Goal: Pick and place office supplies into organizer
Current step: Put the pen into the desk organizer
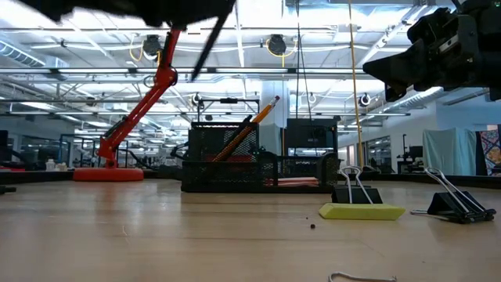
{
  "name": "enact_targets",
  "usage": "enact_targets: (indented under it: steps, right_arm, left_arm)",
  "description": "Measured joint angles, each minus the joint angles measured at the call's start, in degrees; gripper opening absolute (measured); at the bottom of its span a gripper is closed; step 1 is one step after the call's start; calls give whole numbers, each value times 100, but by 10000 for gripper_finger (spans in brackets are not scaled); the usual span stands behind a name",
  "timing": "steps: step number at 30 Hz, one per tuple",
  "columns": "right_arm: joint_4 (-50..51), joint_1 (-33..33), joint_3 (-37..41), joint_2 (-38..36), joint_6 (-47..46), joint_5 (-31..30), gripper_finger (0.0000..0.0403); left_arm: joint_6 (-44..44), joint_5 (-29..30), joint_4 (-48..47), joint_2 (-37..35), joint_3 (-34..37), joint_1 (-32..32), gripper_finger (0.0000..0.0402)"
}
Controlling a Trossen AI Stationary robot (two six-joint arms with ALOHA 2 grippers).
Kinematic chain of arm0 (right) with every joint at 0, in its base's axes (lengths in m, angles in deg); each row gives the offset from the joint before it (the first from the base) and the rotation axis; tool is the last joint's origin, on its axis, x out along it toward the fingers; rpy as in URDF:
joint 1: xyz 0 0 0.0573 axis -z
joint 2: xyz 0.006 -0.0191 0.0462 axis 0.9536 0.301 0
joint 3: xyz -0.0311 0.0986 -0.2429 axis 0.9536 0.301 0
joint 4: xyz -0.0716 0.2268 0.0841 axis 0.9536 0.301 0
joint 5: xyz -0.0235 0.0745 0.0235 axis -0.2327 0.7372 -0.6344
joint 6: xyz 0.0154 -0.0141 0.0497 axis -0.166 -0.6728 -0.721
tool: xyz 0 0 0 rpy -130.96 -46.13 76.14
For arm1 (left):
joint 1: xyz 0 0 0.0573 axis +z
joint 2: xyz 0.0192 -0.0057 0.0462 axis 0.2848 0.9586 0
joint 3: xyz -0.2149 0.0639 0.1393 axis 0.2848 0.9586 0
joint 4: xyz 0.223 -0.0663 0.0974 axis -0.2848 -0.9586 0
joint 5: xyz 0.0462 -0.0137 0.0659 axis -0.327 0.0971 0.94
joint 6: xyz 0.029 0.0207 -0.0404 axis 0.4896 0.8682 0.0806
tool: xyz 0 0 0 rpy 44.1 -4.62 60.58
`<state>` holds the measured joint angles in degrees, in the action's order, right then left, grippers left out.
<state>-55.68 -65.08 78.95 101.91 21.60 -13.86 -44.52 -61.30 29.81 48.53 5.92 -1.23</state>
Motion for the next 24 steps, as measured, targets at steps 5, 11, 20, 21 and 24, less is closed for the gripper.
enact_targets:
  steps: [5,11,20,21,24]
  right_arm:
    - [-7,0,1,12,4,0,4]
    - [-54,0,2,34,30,-2,4]
    - [-52,0,2,40,7,-20,4]
    - [-52,0,1,42,7,-22,4]
    - [-52,-2,0,42,7,-23,4]
  left_arm:
    - [-477,-1180,2156,29,930,1046,35]
    - [-765,-1624,2353,458,1056,1780,35]
    - [-992,-1806,2432,1480,600,2317,35]
    - [-1066,-1807,2417,1565,585,2349,35]
    - [-1206,-1819,2383,1777,545,2394,35]
